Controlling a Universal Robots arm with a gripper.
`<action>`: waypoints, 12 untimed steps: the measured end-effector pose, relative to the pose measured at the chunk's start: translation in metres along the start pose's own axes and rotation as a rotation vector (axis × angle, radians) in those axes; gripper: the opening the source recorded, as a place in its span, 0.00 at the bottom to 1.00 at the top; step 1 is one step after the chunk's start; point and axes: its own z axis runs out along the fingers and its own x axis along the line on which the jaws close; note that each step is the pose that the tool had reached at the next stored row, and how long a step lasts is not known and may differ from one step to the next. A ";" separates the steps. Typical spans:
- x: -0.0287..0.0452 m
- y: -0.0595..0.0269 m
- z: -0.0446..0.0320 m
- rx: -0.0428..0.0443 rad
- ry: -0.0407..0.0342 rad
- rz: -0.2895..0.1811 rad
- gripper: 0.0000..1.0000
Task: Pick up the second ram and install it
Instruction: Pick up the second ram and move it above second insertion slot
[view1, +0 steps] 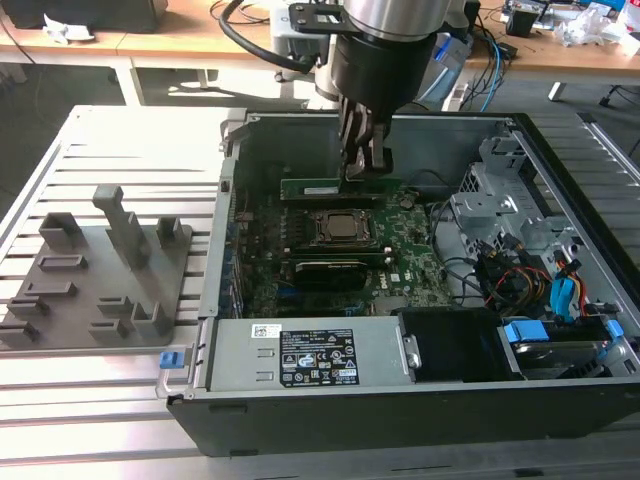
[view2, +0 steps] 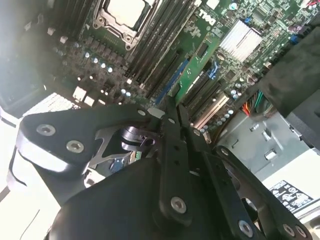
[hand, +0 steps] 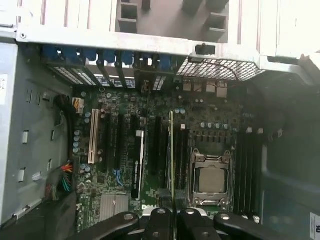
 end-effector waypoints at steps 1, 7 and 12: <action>0.0000 -0.0006 0.0006 0.0003 -0.0003 0.005 0.13; 0.0002 -0.0025 0.0019 0.0017 -0.0013 0.021 0.13; 0.0002 -0.0026 0.0019 0.0017 -0.0014 0.021 0.13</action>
